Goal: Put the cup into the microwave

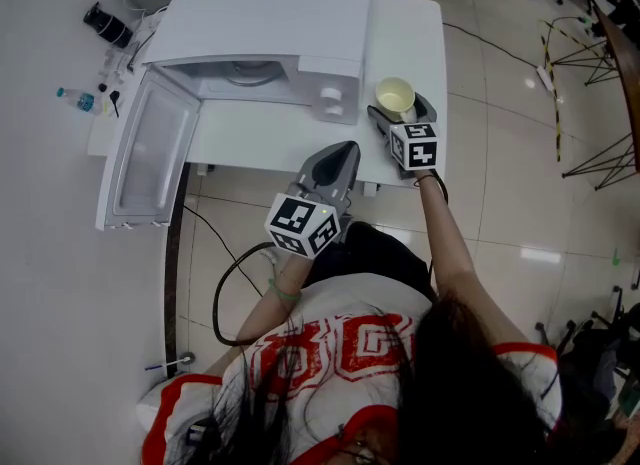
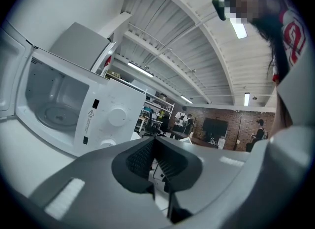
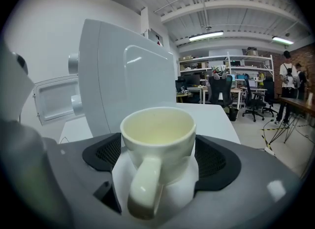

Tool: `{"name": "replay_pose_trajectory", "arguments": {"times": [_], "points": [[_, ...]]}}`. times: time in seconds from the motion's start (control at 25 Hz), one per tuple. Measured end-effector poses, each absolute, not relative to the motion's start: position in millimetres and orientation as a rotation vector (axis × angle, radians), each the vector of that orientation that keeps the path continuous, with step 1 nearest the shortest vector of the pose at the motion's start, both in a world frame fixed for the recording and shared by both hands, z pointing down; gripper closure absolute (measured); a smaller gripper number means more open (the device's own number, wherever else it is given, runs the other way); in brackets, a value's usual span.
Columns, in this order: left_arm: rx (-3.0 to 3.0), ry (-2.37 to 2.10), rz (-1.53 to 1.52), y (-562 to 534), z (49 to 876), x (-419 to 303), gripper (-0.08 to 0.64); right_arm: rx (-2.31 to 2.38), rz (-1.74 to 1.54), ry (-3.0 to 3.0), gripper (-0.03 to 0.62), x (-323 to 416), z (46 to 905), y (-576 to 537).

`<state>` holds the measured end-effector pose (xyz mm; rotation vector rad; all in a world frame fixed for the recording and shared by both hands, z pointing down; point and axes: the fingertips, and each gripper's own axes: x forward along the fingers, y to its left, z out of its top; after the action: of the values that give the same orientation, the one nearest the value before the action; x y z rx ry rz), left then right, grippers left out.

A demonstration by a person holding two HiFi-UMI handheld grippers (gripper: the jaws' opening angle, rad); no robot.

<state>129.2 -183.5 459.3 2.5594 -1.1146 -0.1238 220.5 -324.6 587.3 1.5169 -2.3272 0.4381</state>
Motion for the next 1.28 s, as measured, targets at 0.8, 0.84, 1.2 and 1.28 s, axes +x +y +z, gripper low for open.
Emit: {"name": "replay_pose_trajectory", "arguments": {"times": [0.8,0.84,1.2,1.28], "points": [[2.529,-1.155,-0.127,-188.9,464.2,121.1,0.56,1.527,0.436,-2.261,0.147,220.1,600.1,-337.2],[2.528,-1.158,-0.126,-189.0,464.2,120.6,0.56,1.528,0.432,-2.263,0.147,220.1,599.6,-337.1],[2.515,-1.181,-0.117,-186.8,461.3,116.9,0.56,1.508,0.456,-2.315,0.15,219.2,592.7,-319.9],[2.511,-1.184,-0.113,-185.3,460.7,117.3,0.56,1.503,0.454,-2.324,0.15,219.7,587.3,-314.1]]}}
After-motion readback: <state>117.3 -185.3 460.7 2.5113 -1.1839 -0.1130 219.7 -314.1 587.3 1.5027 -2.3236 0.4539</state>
